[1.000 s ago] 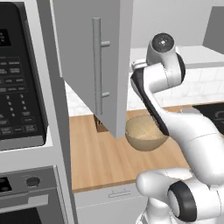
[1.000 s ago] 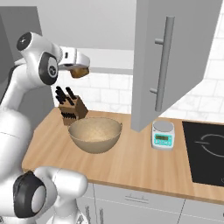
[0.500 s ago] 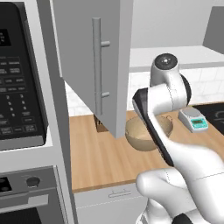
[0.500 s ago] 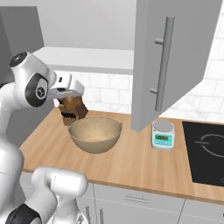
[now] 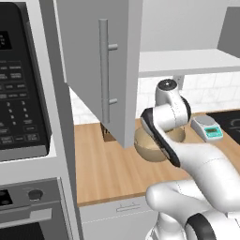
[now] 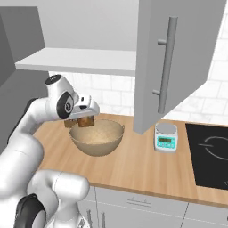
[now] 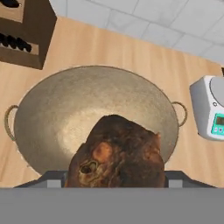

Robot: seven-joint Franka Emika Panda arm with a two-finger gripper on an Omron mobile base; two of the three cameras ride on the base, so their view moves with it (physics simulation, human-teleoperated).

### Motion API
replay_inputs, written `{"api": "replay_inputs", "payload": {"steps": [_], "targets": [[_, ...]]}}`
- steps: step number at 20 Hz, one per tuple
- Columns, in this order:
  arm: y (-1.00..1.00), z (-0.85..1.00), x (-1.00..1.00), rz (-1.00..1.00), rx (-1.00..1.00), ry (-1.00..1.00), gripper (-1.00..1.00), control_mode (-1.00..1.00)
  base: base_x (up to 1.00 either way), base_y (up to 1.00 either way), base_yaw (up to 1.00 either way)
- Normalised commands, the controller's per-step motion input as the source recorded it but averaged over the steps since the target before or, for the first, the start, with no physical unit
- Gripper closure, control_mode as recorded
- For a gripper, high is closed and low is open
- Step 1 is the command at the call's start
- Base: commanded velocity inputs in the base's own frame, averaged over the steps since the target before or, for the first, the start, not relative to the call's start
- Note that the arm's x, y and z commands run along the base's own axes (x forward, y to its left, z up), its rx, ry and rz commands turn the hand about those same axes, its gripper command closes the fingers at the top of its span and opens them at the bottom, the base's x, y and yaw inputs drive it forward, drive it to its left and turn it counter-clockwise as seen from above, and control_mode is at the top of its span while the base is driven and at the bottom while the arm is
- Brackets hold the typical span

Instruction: Open the cabinet, pick up the bread from the cabinet and place it in the basket. Then move the basket to the dining counter.

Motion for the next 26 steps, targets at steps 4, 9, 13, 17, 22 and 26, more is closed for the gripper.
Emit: {"api": "replay_inputs", "payload": {"steps": [4, 9, 13, 17, 22, 26], "targets": [[-0.15, -0.8, 0.95, 0.08, 0.0, 0.16, 1.0, -1.0, 0.0, 0.0, 0.0], [-0.19, -0.65, 0.75, 0.09, 0.0, 0.11, 1.0, -1.0, 0.0, 0.0, 0.0], [-0.08, -0.73, 0.44, 0.1, 0.0, 0.1, 1.0, -1.0, 0.0, 0.0, 0.0], [-0.08, -0.59, 0.36, 0.1, 0.0, 0.05, 1.0, -1.0, 0.0, 0.0, 0.0], [-0.05, -0.56, 0.25, 0.1, 0.0, 0.02, 1.0, -1.0, 0.0, 0.0, 0.0], [0.0, -0.48, 0.04, 0.1, 0.0, 0.0, 1.0, -1.0, 0.0, 0.0, 0.0]]}}
